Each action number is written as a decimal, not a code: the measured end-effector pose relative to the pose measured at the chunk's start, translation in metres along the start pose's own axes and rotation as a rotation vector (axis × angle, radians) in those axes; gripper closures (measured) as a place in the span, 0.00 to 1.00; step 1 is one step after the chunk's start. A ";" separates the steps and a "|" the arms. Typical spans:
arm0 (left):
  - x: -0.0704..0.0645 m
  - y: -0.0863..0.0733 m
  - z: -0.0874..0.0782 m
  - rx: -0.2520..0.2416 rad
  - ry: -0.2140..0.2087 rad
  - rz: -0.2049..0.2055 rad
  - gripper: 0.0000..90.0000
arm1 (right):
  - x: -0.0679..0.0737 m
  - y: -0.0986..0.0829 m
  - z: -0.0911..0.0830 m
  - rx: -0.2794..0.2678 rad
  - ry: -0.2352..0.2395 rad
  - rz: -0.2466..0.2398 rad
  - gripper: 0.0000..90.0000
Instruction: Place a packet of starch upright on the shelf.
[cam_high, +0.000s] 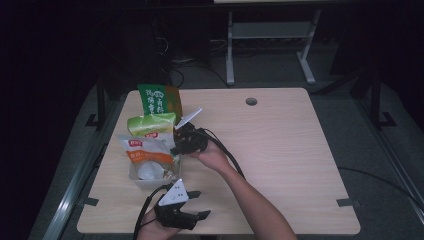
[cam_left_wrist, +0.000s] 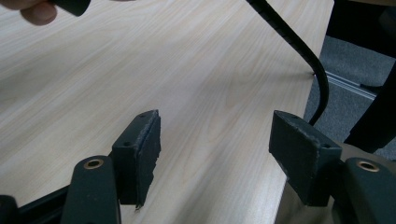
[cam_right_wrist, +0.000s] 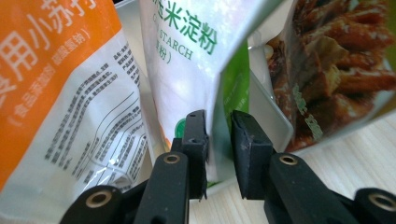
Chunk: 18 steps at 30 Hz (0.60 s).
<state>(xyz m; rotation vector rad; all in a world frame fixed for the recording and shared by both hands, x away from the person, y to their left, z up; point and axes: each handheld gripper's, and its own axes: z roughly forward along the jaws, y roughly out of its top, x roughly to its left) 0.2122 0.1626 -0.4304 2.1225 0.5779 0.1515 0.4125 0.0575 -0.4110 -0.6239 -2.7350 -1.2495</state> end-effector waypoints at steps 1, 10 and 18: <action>0.000 0.000 0.000 0.003 0.001 0.003 0.37 | -0.001 -0.001 -0.002 -0.008 -0.001 -0.011 0.82; 0.004 0.001 0.003 0.012 0.014 -0.003 0.35 | -0.004 -0.002 -0.027 -0.086 0.025 0.045 0.68; 0.007 0.001 0.004 0.014 0.020 -0.001 0.33 | -0.011 -0.009 -0.048 -0.124 0.012 0.064 0.57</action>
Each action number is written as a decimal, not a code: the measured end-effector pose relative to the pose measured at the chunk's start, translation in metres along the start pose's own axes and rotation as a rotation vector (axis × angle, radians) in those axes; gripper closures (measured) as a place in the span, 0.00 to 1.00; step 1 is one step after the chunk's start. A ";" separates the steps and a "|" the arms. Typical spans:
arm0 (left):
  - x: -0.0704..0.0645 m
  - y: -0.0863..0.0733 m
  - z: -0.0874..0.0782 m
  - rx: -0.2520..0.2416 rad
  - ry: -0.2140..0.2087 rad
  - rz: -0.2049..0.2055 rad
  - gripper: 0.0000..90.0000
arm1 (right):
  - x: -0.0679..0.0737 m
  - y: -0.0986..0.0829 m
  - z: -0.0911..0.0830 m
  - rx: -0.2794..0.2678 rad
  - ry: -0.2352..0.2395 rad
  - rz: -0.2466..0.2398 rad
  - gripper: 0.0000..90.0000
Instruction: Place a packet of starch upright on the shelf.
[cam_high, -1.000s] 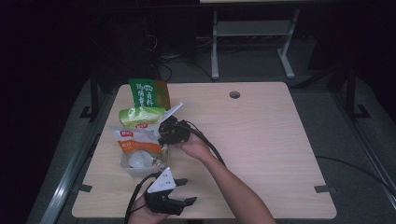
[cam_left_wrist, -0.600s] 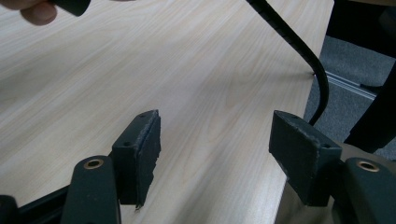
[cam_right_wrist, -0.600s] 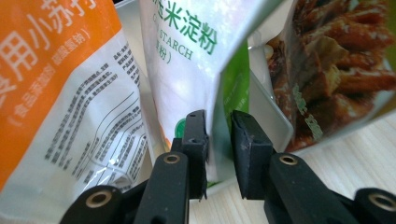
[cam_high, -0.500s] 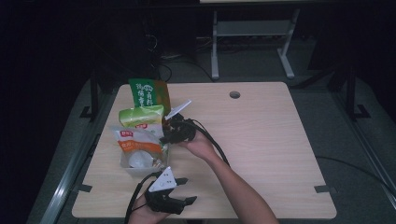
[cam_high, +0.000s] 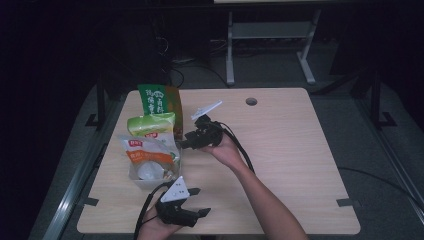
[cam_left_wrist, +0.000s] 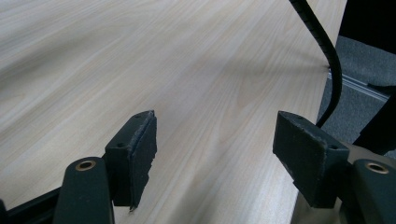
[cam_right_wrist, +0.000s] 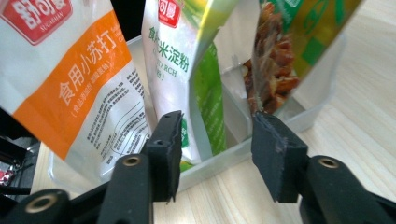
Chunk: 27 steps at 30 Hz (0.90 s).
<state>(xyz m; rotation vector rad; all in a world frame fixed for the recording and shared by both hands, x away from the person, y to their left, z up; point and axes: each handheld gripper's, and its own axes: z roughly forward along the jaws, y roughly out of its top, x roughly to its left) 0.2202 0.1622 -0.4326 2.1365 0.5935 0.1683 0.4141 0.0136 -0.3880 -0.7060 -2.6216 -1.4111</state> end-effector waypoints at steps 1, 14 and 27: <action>0.000 0.000 0.000 0.002 0.001 0.001 0.33 | -0.001 0.000 -0.003 -0.001 -0.001 0.002 0.57; 0.002 0.000 0.001 -0.003 -0.006 -0.004 0.33 | -0.006 -0.008 -0.031 -0.021 -0.022 0.008 0.49; 0.001 0.000 0.003 -0.002 -0.018 -0.008 0.33 | -0.011 -0.017 -0.053 -0.030 -0.047 0.024 0.45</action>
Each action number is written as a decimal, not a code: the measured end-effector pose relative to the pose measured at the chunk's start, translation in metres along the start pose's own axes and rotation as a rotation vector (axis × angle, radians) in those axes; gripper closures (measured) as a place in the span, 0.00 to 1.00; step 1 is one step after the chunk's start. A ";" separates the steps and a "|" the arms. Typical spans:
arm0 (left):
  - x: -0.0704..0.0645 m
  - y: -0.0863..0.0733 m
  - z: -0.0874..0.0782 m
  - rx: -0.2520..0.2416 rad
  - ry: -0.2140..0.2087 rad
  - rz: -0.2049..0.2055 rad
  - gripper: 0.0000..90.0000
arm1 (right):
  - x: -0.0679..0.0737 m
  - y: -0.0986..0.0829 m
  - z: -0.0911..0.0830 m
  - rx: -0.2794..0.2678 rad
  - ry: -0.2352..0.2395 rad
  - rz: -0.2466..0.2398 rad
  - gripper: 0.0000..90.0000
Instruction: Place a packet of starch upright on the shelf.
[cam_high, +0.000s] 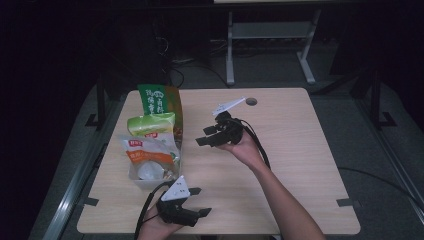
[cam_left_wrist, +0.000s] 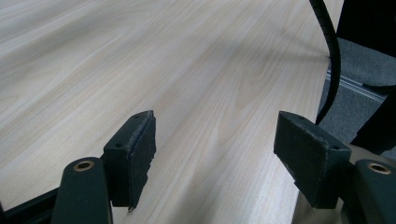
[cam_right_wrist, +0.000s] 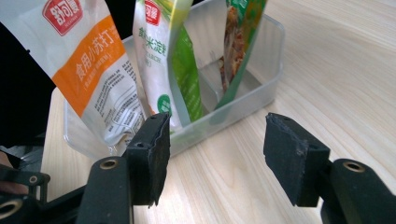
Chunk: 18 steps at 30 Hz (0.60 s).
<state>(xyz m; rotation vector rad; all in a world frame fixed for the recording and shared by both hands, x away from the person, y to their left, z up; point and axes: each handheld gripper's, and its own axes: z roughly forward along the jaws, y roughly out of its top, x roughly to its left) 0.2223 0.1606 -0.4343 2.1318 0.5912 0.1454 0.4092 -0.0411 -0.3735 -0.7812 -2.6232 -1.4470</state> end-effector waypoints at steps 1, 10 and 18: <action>0.000 0.000 0.000 0.001 -0.001 0.000 0.33 | -0.001 -0.001 -0.002 -0.003 -0.002 0.004 0.44; 0.000 0.000 0.001 0.006 -0.002 0.005 0.32 | -0.005 -0.010 -0.019 -0.009 -0.021 0.031 0.42; 0.001 0.000 0.001 0.010 -0.002 0.006 0.32 | -0.010 -0.020 -0.034 -0.008 -0.043 0.052 0.40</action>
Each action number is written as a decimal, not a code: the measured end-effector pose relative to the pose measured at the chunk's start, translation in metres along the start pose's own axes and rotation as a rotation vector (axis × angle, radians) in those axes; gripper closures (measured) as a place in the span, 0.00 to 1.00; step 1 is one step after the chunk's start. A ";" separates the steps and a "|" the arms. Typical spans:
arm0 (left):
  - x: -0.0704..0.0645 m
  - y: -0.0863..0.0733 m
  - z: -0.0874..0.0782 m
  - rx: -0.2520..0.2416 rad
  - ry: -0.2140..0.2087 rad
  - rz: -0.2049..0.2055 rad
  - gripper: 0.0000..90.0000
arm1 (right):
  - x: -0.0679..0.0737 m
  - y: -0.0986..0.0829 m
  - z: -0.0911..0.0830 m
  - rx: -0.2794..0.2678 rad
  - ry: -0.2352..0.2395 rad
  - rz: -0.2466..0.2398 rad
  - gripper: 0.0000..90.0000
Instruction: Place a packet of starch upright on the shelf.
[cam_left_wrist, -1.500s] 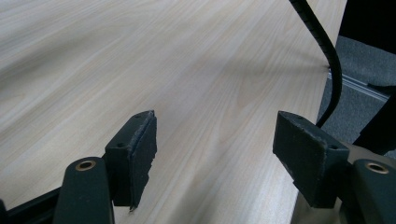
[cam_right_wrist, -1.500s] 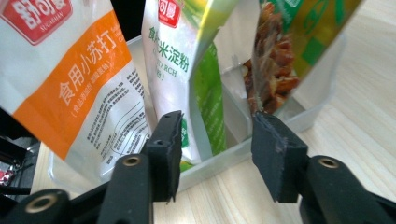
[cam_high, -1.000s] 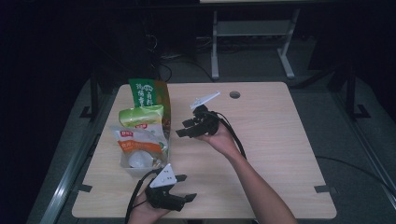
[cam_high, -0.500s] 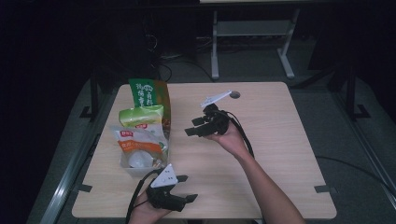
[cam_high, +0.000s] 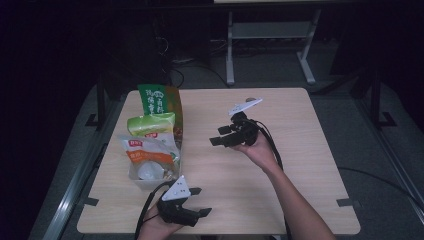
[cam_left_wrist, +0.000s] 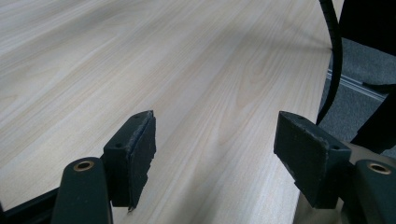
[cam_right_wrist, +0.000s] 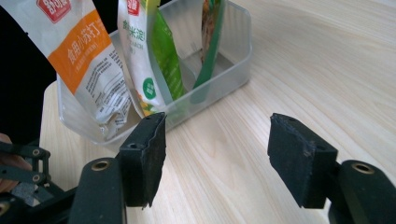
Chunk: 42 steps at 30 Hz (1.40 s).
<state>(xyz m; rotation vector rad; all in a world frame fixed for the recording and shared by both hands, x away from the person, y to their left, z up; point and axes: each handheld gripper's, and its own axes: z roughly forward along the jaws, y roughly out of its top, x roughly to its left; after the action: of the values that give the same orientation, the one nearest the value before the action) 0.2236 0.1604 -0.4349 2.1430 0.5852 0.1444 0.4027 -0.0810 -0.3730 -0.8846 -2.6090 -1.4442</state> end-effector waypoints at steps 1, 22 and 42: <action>0.000 0.000 0.000 0.000 0.000 0.000 0.32 | 0.000 -0.001 -0.002 -0.003 -0.003 0.002 0.40; 0.002 0.000 0.000 -0.004 0.008 0.008 0.33 | -0.008 -0.024 -0.039 -0.016 -0.034 0.042 0.37; 0.003 0.000 -0.001 0.002 0.010 0.003 0.33 | -0.012 -0.049 -0.059 -0.013 -0.045 0.076 0.34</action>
<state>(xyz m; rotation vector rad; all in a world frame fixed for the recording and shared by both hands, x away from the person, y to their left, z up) 0.2261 0.1626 -0.4345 2.1460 0.5882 0.1568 0.3740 -0.1533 -0.3806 -1.0176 -2.5689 -1.4403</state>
